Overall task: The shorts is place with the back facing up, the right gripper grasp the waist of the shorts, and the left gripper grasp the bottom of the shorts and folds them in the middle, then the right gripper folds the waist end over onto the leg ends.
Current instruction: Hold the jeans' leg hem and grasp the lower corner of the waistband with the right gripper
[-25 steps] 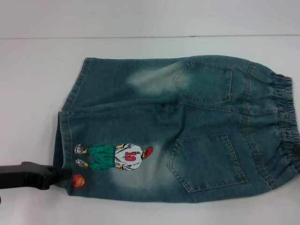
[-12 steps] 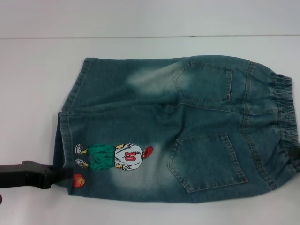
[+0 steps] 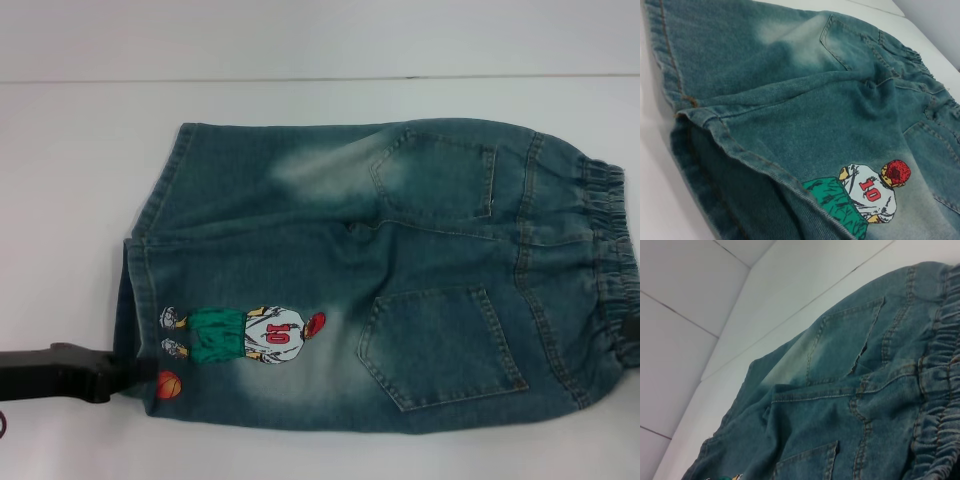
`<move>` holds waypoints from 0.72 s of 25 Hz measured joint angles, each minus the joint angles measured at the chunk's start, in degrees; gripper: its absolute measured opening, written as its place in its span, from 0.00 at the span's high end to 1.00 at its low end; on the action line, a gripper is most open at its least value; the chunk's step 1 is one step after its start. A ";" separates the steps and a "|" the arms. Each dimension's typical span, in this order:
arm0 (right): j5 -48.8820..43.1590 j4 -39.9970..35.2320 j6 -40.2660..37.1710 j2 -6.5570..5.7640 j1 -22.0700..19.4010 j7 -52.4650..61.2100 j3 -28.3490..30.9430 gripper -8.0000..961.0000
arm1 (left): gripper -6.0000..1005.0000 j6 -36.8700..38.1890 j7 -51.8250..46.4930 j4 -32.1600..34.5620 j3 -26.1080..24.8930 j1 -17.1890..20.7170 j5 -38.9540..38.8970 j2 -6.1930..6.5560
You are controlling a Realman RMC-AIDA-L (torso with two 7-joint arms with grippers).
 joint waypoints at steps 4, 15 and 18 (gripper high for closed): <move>0.02 0.02 0.20 -0.18 0.04 -0.07 0.09 0.12 | 0.98 0.00 0.00 -0.05 0.10 0.00 0.00 0.00; -0.91 -0.15 3.37 0.26 0.65 -1.80 -2.24 0.12 | 0.98 -0.01 0.00 -0.13 0.08 -0.10 -0.01 0.00; -0.92 -0.33 3.41 0.34 0.66 -3.18 -2.81 0.24 | 0.98 0.17 0.00 0.04 0.08 -0.18 -0.02 0.00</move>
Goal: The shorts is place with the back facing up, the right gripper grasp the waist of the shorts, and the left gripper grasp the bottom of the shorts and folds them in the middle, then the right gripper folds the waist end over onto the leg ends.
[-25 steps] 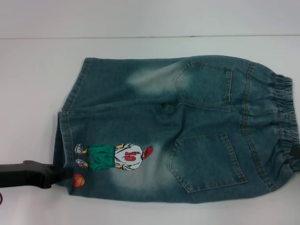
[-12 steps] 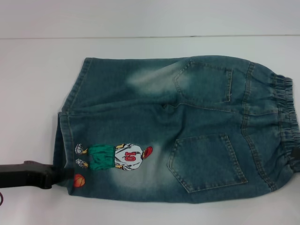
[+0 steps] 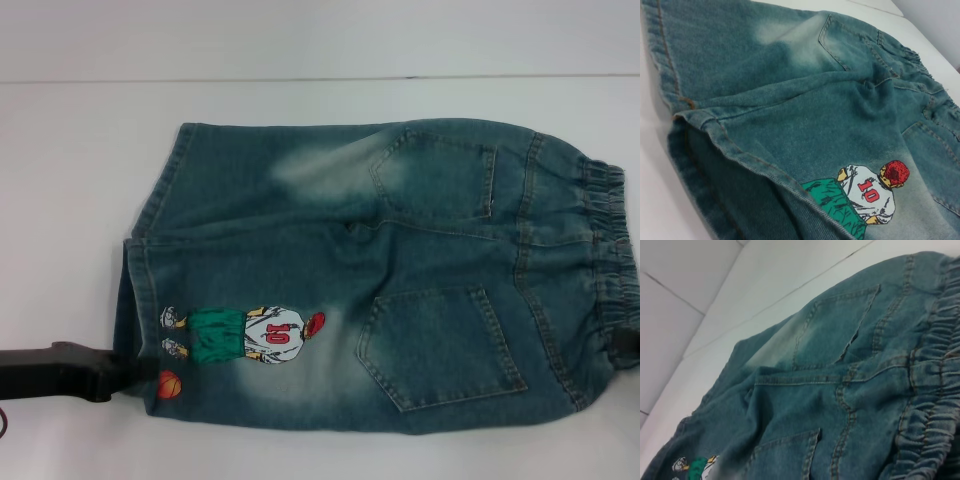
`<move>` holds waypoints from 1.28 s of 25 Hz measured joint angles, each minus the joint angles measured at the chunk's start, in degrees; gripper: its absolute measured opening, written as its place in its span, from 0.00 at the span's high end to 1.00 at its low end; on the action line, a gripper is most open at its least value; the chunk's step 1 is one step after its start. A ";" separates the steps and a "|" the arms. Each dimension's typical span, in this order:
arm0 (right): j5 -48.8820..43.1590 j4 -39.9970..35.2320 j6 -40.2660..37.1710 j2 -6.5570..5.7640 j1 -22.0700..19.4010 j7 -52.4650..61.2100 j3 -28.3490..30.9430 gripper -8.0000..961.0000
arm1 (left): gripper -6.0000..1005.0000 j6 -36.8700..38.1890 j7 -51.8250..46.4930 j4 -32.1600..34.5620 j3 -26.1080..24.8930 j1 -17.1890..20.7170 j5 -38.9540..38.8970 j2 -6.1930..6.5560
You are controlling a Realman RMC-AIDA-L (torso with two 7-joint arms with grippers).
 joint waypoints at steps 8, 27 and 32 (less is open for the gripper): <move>0.00 -0.66 -0.40 -0.38 0.00 0.30 0.22 0.52 | 0.98 0.43 0.00 0.00 0.00 0.01 -0.62 0.07; 0.34 -1.43 -7.17 -1.75 -3.56 -0.59 2.58 0.94 | 0.98 7.33 0.39 1.50 -1.18 1.33 -0.69 0.22; 0.56 -1.87 -9.90 -1.75 -3.45 -0.99 8.12 0.94 | 0.98 7.59 0.16 1.60 -2.67 0.25 -1.98 0.44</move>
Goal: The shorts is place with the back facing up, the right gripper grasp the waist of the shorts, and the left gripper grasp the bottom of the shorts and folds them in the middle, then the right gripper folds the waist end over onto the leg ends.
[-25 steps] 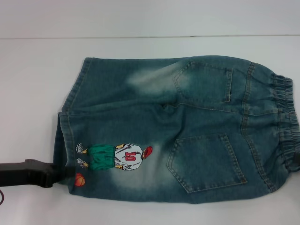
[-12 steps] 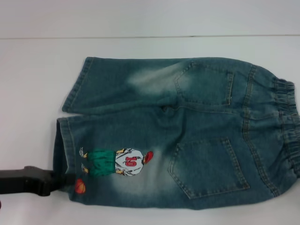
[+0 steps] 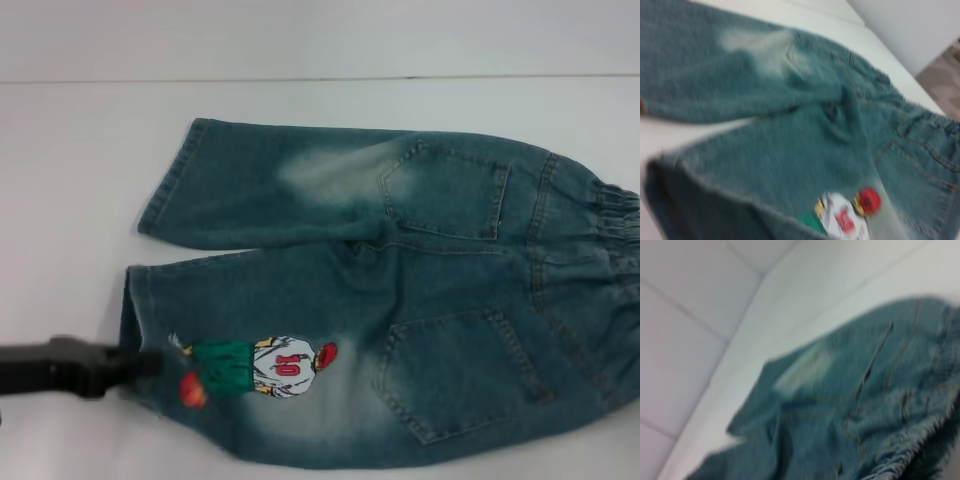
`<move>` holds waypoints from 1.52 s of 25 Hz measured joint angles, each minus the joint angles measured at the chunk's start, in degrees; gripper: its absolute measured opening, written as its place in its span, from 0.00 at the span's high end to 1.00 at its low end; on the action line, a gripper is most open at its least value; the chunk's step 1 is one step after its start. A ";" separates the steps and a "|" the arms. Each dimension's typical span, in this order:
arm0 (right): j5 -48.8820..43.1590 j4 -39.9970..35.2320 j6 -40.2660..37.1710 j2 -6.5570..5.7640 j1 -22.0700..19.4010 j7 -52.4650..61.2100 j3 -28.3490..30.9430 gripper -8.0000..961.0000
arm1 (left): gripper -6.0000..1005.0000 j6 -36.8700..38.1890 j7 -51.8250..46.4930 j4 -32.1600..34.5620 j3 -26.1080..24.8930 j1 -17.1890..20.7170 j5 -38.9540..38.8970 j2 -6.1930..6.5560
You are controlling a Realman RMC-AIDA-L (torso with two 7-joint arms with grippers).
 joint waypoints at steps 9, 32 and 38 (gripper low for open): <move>9.09 4.25 0.04 0.01 2.35 2.71 5.84 0.94 | 0.98 -4.95 -1.40 -4.34 -9.35 -7.00 -0.32 1.83; 28.66 13.86 19.93 4.24 9.41 1.78 6.04 0.94 | 0.98 -28.58 -1.28 -15.66 -9.31 -21.69 -4.85 5.52; 31.52 16.47 24.17 4.60 11.16 -2.27 6.13 0.94 | 0.98 -36.96 0.40 -18.52 -5.77 -25.59 -5.94 5.22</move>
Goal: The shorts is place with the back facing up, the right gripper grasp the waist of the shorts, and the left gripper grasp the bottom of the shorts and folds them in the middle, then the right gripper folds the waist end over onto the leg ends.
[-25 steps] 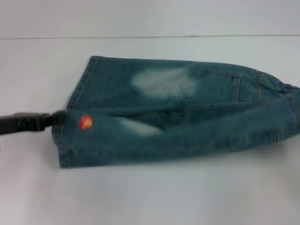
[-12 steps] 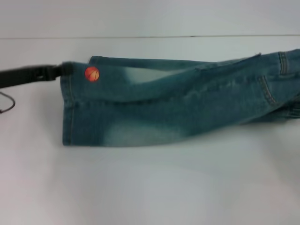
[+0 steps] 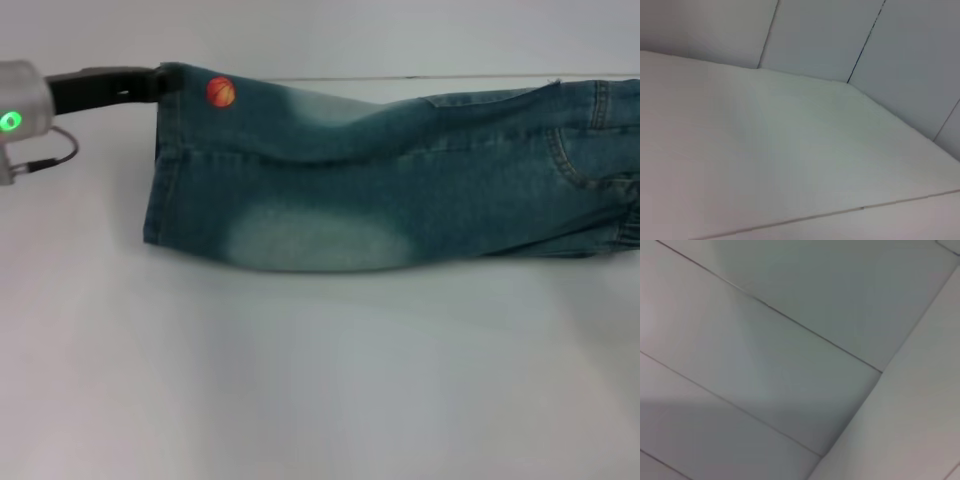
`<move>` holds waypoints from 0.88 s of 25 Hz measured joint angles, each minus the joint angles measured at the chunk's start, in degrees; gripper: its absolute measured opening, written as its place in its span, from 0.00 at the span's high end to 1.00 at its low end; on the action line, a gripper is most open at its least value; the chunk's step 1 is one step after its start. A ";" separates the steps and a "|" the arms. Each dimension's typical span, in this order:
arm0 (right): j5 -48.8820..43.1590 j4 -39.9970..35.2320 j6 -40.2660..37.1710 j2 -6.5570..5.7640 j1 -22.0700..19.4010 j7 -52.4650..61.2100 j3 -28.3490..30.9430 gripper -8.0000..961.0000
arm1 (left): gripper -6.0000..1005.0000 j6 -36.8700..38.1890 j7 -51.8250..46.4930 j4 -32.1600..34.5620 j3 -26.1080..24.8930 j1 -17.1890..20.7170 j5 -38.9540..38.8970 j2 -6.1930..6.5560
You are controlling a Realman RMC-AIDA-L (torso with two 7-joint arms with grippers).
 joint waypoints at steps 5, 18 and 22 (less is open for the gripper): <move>2.51 1.24 4.29 1.36 0.64 -4.42 0.03 0.90 | 0.98 -9.26 0.05 -2.00 5.78 -1.61 -0.27 -0.96; 3.11 1.94 14.22 2.74 2.73 -10.85 -2.46 0.80 | 0.97 -25.15 0.75 -2.96 13.39 -1.92 -0.28 -4.75; 3.16 1.96 16.56 3.09 3.44 -12.17 -3.81 0.78 | 0.94 -29.90 1.28 -3.88 17.28 -1.81 -0.28 -5.37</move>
